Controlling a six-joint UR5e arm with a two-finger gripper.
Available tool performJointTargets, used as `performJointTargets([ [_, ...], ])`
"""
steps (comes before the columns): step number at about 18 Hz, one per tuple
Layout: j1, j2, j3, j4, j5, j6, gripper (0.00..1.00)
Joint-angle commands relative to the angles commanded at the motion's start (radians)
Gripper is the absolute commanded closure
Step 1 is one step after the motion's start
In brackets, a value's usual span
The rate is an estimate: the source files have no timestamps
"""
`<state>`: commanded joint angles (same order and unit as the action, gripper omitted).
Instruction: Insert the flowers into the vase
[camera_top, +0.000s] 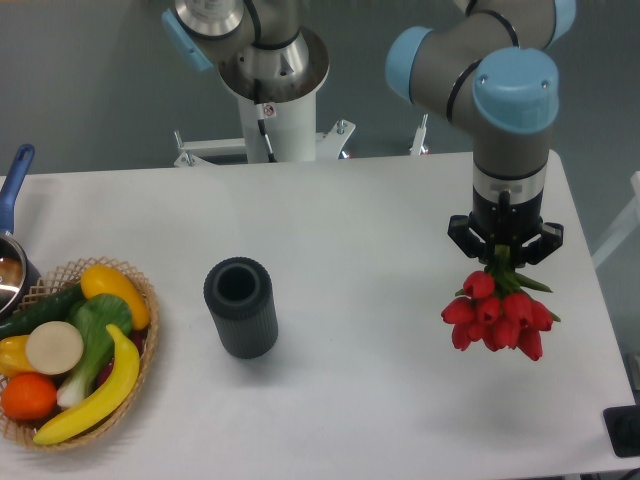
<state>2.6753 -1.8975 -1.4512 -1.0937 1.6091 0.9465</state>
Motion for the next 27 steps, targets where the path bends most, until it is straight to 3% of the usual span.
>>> performJointTargets([
  [3,-0.003,0.002,0.0,0.003,-0.014,-0.003,1.0],
  [8,0.031,0.046,0.002,0.017,-0.21,-0.018,1.0],
  [15,0.031,0.068,0.0,0.181,-0.579,-0.155,1.0],
  [18,0.031,0.01,0.029,0.19,-0.838,-0.188,1.0],
  [22,-0.001,-0.037,0.13,0.248,-0.896,-0.277,1.0],
  [27,-0.087,-0.049,0.11,0.339,-1.078,-0.273,1.0],
])
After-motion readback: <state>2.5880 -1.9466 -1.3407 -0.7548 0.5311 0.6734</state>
